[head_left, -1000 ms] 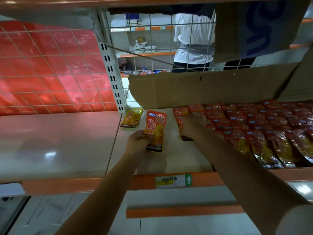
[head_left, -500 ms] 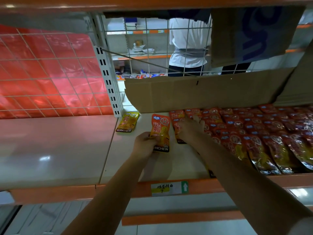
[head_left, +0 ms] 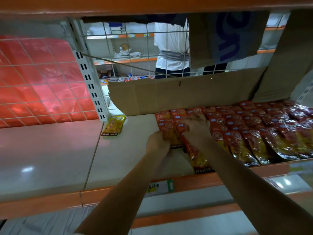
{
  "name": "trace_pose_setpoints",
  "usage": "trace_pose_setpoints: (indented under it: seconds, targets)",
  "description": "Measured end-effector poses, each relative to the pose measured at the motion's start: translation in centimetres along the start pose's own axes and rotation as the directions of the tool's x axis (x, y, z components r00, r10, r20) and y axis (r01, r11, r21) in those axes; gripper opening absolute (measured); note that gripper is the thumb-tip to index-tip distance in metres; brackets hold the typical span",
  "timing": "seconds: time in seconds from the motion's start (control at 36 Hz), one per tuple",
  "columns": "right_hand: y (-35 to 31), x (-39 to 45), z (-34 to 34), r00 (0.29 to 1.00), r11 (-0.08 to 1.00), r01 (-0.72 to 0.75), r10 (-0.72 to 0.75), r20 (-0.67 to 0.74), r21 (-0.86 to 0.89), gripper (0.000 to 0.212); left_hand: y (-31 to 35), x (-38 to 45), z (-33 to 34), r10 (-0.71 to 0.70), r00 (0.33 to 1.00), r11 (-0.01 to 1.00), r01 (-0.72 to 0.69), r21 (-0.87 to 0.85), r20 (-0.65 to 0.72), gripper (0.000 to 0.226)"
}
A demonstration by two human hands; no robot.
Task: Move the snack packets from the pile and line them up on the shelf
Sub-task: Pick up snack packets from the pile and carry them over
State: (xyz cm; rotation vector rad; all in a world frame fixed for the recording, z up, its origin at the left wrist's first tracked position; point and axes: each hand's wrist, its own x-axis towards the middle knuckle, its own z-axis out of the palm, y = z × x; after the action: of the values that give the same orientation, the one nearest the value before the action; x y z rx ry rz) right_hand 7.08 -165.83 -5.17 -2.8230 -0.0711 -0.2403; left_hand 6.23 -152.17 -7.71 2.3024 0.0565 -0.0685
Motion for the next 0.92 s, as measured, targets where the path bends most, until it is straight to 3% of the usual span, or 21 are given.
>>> trace_pose_setpoints:
  seconds: [0.11,0.33,0.47,0.61,0.83,0.92]
  targets:
    - [0.0,-0.3,0.1,1.0,1.0,0.005,-0.004,0.006,-0.01,0.046,-0.2,0.1,-0.2,0.008,0.998,0.949,-0.027,0.314,0.061,0.023]
    - [-2.2,-1.1,1.0,0.99,0.989,0.131,-0.127,0.068,-0.064,0.041,-0.7,0.5,-1.6,0.069,0.994,0.818,-0.103,0.566,0.08,0.031]
    - [-5.2,-1.4,2.9,0.974,0.973,0.225,-0.224,0.029,-0.056,0.035,-2.7,-0.2,-5.1,0.182,0.983,0.792,-0.149,0.591,0.004,0.039]
    - [-10.2,-1.5,4.9,0.945,0.945,0.326,-0.326,0.032,-0.002,0.045,-6.3,-2.1,-9.4,0.244,0.962,0.794,-0.127,0.595,-0.12,0.04]
    - [-22.4,-0.7,8.9,0.85,0.855,0.519,-0.517,0.096,0.012,0.049,-15.8,-4.7,-18.3,0.179,0.943,0.828,0.009,0.561,-0.28,0.039]
    - [-27.8,-0.3,10.9,0.827,0.83,0.556,-0.557,0.079,0.042,0.047,-20.1,-5.2,-22.0,0.215,0.917,0.851,-0.006,0.526,-0.337,0.032]
